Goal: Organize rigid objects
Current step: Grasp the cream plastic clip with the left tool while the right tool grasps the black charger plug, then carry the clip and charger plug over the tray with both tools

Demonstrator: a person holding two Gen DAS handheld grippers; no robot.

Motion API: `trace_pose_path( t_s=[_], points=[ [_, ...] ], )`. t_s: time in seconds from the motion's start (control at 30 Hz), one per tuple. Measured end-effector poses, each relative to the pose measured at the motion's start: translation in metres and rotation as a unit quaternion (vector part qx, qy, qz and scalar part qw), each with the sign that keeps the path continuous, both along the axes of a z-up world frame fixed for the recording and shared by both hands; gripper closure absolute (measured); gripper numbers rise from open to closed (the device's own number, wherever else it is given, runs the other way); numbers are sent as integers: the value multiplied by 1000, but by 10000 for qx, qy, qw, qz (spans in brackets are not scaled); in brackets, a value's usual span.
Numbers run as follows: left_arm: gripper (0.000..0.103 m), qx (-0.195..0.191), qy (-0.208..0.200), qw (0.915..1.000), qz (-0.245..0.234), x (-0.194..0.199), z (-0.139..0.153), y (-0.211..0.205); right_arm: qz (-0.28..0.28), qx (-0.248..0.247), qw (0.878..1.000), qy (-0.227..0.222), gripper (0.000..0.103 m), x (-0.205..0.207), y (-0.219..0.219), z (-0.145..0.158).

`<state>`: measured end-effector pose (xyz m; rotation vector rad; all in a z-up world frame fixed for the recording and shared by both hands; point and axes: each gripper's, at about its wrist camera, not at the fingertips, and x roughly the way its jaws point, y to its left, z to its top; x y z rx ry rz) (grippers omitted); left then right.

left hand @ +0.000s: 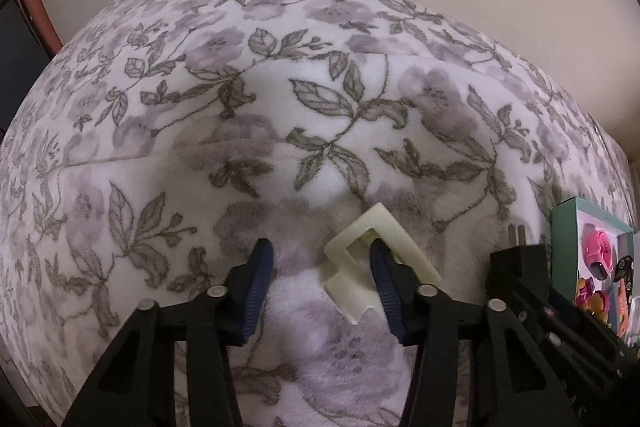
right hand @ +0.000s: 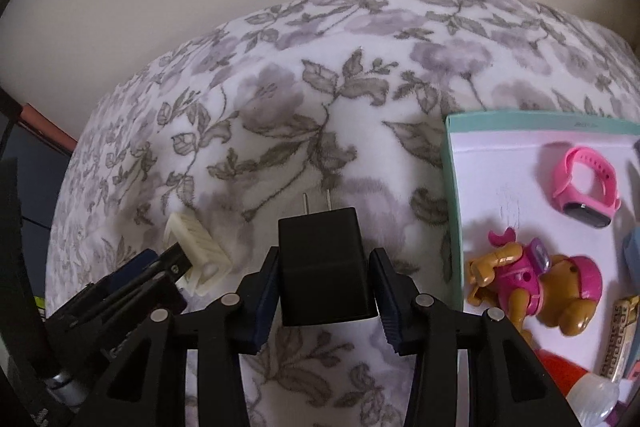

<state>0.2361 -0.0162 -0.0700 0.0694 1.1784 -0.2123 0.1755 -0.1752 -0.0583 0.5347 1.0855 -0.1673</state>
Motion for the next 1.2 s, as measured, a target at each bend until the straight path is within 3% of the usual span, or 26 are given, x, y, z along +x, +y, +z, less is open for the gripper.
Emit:
trace_pose_path(
  t_s=[0.07, 0.43, 0.67, 0.83, 1.2],
  points=[
    [78, -118, -3, 9999, 19, -1, 2, -1, 50, 81, 9999, -59, 57, -2, 1, 2],
    [83, -142, -68, 9997, 207, 0, 9, 9, 85, 86, 9992, -372, 57, -9, -1, 29],
    [84, -379, 12, 9981, 490, 4, 16, 26, 2, 81, 9988, -476, 57, -19, -4, 46],
    [84, -562, -80, 9971, 510, -8, 42, 29, -60, 12, 9984, -557, 57, -36, -3, 68],
    [84, -799, -834, 9933, -79, -82, 134, 6, -382, -361, 9954, -802, 57, -112, -9, 129]
  ],
)
